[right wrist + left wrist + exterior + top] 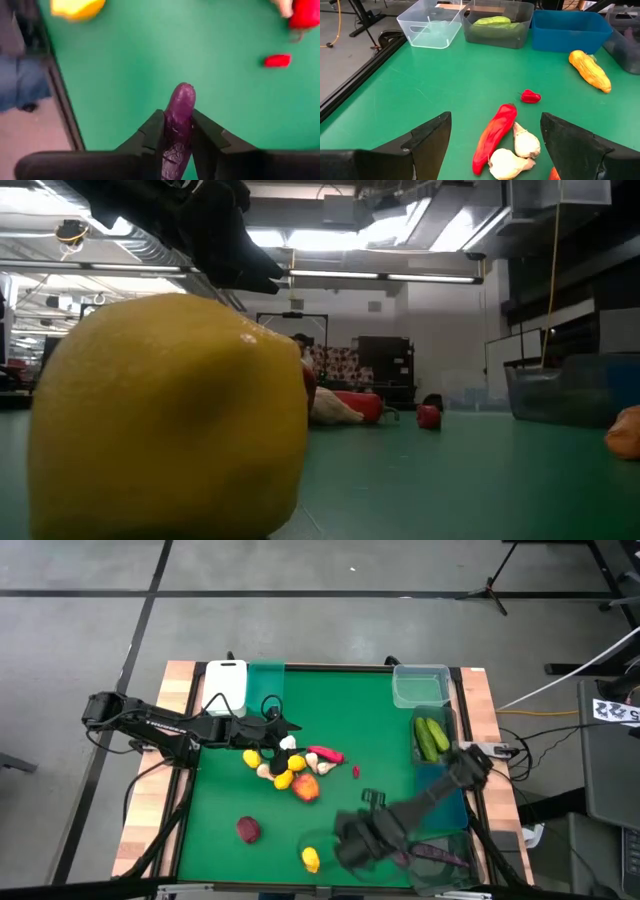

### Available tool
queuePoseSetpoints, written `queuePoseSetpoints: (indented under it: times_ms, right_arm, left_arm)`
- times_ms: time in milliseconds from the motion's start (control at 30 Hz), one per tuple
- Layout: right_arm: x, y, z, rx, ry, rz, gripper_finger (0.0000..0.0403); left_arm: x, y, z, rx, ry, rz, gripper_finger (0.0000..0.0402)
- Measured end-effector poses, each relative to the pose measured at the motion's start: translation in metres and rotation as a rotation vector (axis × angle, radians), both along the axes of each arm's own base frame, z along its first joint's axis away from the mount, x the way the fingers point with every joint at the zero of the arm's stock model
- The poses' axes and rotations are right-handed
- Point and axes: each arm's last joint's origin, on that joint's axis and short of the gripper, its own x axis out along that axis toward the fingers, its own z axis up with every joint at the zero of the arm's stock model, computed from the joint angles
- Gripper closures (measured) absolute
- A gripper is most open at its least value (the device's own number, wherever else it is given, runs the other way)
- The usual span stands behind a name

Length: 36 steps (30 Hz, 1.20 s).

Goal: Sort produce into baskets
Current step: Put the purple eggplant into the black transparent bin

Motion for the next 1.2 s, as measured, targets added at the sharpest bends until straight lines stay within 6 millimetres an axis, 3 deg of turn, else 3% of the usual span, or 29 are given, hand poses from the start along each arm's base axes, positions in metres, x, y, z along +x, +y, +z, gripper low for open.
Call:
queuePoseSetpoints:
  times_ms: [200, 400, 600, 900, 1200]
  right_arm:
    - [-0.038, 0.042, -0.009, 0.004, 0.022, -0.059, 0.0332]
    - [-0.065, 0.063, -0.030, -0.040, 0.074, -0.128, 0.0329]
    - [-0.080, 0.067, -0.052, -0.041, 0.222, -0.168, 0.0328]
    - [-0.114, 0.055, -0.037, -0.057, 0.219, -0.191, 0.0327]
    - [-0.148, 0.057, -0.062, -0.046, 0.466, 0.082, 0.0327]
  left_arm:
    - [0.000, 0.000, 0.000, 0.003, 0.002, -0.001, 0.0101]
    - [0.000, 0.000, 0.000, 0.002, -0.001, -0.001, 0.0101]
    - [0.000, 0.000, 0.000, -0.004, -0.002, 0.002, 0.0101]
    - [0.000, 0.000, 0.000, -0.004, -0.002, 0.002, 0.0101]
    - [0.000, 0.000, 0.000, 0.015, 0.003, -0.008, 0.0101]
